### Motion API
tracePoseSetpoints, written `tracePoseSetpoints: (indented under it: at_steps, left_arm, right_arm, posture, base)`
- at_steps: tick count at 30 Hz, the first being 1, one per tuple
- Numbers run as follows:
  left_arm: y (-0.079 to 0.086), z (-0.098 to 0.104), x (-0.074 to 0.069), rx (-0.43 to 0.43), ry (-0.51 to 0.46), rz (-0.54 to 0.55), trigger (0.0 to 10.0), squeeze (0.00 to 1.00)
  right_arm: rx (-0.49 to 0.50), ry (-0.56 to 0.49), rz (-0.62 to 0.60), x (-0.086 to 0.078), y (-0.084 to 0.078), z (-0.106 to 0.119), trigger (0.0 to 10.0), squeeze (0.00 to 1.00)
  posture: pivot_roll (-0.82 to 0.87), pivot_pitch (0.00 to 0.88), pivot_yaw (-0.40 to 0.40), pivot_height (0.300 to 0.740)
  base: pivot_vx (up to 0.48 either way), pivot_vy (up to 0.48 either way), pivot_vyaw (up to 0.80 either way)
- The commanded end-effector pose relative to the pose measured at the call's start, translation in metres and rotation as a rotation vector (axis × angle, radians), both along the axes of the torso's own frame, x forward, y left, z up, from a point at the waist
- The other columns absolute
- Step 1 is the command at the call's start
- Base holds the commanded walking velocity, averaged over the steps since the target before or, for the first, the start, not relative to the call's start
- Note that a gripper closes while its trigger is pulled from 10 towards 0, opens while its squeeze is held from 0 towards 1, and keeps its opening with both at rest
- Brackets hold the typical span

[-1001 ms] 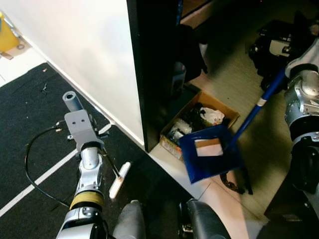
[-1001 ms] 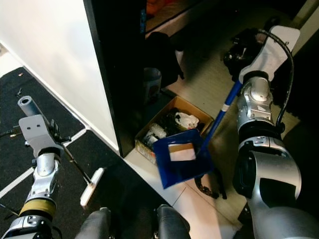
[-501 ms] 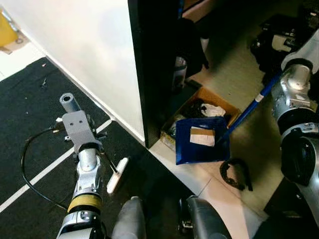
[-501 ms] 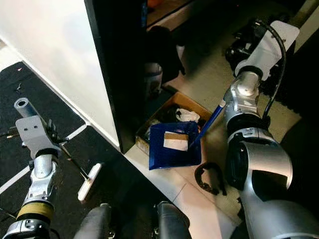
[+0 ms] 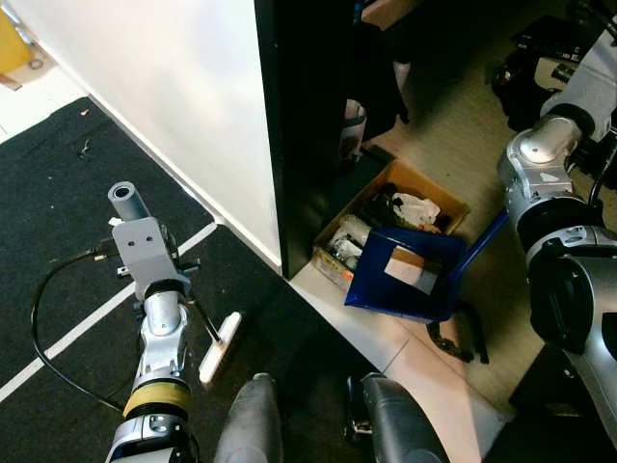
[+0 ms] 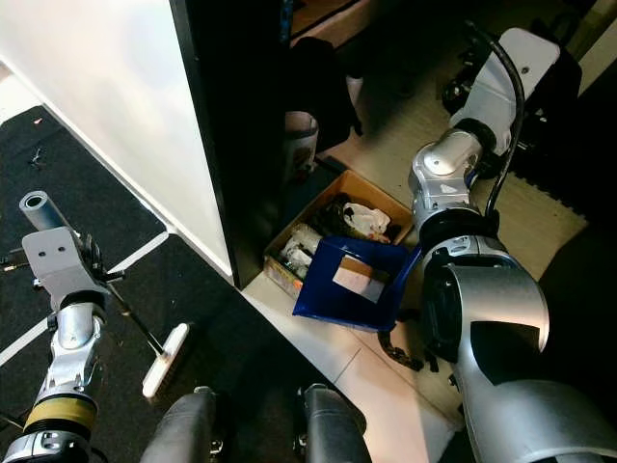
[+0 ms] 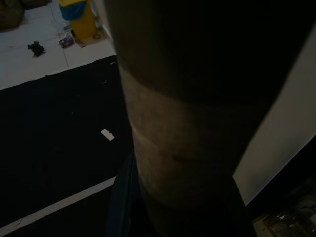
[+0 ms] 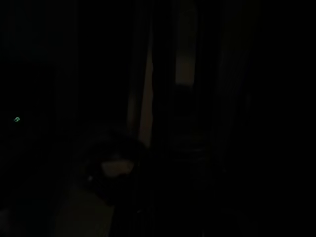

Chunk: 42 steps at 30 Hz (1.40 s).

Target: Sweep floor

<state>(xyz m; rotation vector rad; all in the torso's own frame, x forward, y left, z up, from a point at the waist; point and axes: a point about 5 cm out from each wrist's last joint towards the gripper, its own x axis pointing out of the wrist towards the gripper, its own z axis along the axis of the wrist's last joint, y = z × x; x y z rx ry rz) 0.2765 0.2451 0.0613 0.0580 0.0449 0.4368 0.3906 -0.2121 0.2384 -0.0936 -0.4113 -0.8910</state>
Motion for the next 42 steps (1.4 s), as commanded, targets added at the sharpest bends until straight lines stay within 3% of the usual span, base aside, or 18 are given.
tracePoseSetpoints:
  at_steps: [1,10,16,19,22,26,30,37,42]
  left_arm:
    - [0.006,0.005,-0.001,0.034,-0.013,0.009,10.0,0.0]
    - [0.006,0.006,-0.003,0.037,-0.015,0.01,10.0,0.0]
    - [0.008,0.007,-0.003,0.043,-0.018,0.015,10.0,0.0]
    - [0.008,0.007,-0.003,0.044,-0.02,0.02,10.0,0.0]
    - [0.008,0.008,-0.004,0.044,-0.02,0.021,10.0,0.0]
    - [0.01,0.007,-0.006,0.046,-0.02,0.035,10.0,0.0]
    - [0.011,0.007,-0.006,0.046,-0.02,0.038,10.0,0.0]
    - [0.012,0.008,-0.006,0.046,-0.021,0.049,10.0,0.0]
    - [0.012,0.008,-0.006,0.045,-0.022,0.051,10.0,0.0]
  right_arm:
    - [-0.083,-0.02,-0.012,0.0,0.006,0.006,10.0,0.0]
    - [-0.208,-0.172,-0.113,-0.005,0.038,0.024,10.0,0.0]
    - [-0.231,-0.243,-0.145,-0.005,0.046,0.044,10.0,0.0]
    - [-0.312,-0.288,-0.139,-0.006,0.055,0.049,10.0,0.0]
    - [-0.337,-0.299,-0.136,-0.007,0.058,0.05,10.0,0.0]
    - [-0.538,-0.386,-0.094,-0.012,0.088,0.046,10.0,0.0]
    - [-0.585,-0.41,-0.088,-0.014,0.095,0.044,10.0,0.0]
    - [-0.701,-0.49,-0.007,-0.021,0.123,0.033,10.0,0.0]
    - [-0.711,-0.5,0.006,-0.023,0.128,0.03,10.0,0.0]
  posture:
    - [0.04,0.163,-0.1,0.74]
    - [0.05,0.162,-0.105,0.74]
    - [0.05,0.164,-0.11,0.74]
    - [0.05,0.168,-0.116,0.74]
    - [0.05,0.168,-0.116,0.74]
    - [0.05,0.182,-0.126,0.74]
    - [0.05,0.184,-0.127,0.74]
    - [0.06,0.19,-0.132,0.74]
    - [0.06,0.189,-0.134,0.74]
  base:
    - [0.0,0.0,0.0]
    - [0.0,0.0,0.0]
    - [0.0,0.0,0.0]
    - [0.0,0.0,0.0]
    - [0.0,0.0,0.0]
    - [0.0,0.0,0.0]
    - [0.0,0.0,0.0]
    - [0.0,0.0,0.0]
    - [0.0,0.0,0.0]
